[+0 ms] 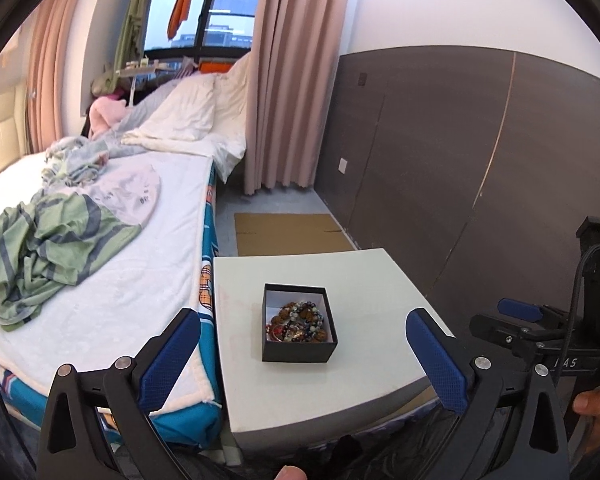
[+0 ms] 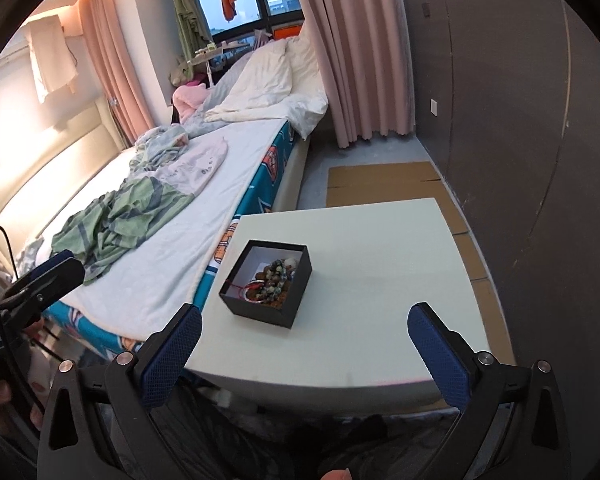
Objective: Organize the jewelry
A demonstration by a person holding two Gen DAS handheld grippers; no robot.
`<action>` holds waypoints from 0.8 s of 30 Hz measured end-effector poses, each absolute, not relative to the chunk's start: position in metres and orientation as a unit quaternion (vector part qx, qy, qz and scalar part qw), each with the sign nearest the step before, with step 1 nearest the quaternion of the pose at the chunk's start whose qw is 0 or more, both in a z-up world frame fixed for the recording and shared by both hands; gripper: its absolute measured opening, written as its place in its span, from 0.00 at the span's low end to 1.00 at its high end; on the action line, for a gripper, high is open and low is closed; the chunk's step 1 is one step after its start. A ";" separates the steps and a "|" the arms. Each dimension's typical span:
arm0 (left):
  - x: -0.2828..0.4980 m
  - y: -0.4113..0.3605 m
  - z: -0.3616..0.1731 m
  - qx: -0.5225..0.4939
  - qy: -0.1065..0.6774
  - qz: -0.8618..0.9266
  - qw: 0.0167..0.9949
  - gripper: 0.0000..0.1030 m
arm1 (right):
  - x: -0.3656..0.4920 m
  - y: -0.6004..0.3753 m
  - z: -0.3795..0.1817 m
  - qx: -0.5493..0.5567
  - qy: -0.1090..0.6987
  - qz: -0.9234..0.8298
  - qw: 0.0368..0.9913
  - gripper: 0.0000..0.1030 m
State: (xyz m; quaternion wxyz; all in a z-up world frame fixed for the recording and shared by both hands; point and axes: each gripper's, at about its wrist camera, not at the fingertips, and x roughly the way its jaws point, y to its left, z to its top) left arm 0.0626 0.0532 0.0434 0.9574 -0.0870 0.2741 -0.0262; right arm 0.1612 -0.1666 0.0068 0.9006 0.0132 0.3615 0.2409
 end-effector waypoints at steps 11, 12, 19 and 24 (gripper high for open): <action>0.015 0.036 0.039 -0.073 0.255 -0.033 0.964 0.99 | 0.116 -0.185 0.012 0.011 0.334 0.236 0.912 1.00; 0.011 0.036 0.039 -0.074 0.251 -0.033 0.964 0.99 | 0.112 -0.187 0.012 0.011 0.332 0.237 0.913 1.00; -0.018 0.028 0.040 -0.061 0.222 -0.026 0.973 0.99 | 0.084 -0.198 0.010 0.009 0.315 0.244 0.917 1.00; -0.028 0.020 0.037 -0.045 0.218 -0.022 0.975 0.99 | 0.075 -0.202 0.005 0.012 0.311 0.240 0.920 1.00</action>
